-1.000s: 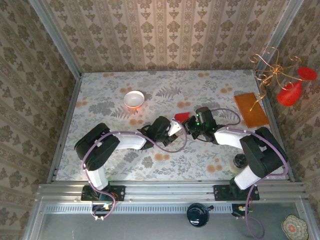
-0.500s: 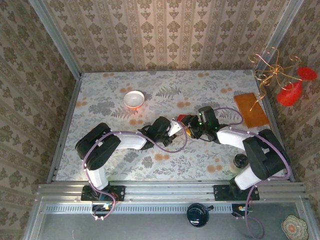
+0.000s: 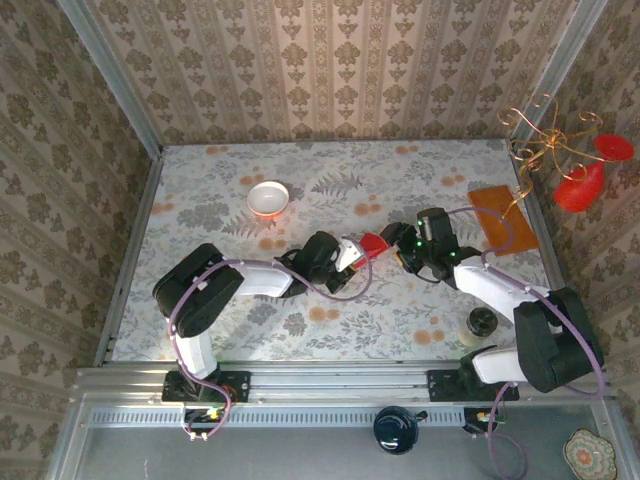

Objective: Fold a paper plane with a square sheet of paper (pick it up from the middle)
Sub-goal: Fold the wing for the fifth time at the center of the table.

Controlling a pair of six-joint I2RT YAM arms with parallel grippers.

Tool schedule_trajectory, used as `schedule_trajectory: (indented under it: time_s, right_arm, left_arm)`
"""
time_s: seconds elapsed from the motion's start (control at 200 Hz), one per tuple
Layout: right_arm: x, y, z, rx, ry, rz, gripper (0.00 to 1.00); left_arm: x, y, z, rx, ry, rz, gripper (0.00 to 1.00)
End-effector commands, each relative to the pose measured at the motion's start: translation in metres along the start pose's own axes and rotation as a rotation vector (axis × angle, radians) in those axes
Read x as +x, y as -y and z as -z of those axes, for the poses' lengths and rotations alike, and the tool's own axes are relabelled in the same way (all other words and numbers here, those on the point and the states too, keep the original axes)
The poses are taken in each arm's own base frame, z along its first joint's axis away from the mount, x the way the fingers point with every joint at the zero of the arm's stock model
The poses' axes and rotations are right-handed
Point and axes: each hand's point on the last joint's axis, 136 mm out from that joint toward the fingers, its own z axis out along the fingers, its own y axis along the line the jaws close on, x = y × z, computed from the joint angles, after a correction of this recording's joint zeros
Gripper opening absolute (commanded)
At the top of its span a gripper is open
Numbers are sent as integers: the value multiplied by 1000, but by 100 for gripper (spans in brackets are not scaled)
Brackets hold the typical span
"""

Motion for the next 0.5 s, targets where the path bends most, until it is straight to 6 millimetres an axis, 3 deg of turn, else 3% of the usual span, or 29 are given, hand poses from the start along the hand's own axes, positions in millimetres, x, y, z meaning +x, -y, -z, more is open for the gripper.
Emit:
schedule_trajectory:
  time_s: [0.0, 0.225, 0.495]
  right_arm:
    - [1, 22, 2, 69, 13, 22, 67]
    - [3, 28, 2, 85, 8, 33, 67]
    - [-1, 34, 6, 104, 30, 55, 68]
  left_arm:
    - [11, 9, -5, 85, -19, 91, 14]
    - [16, 13, -8, 130, -35, 136, 13]
    - [12, 5, -4, 171, -54, 257, 11]
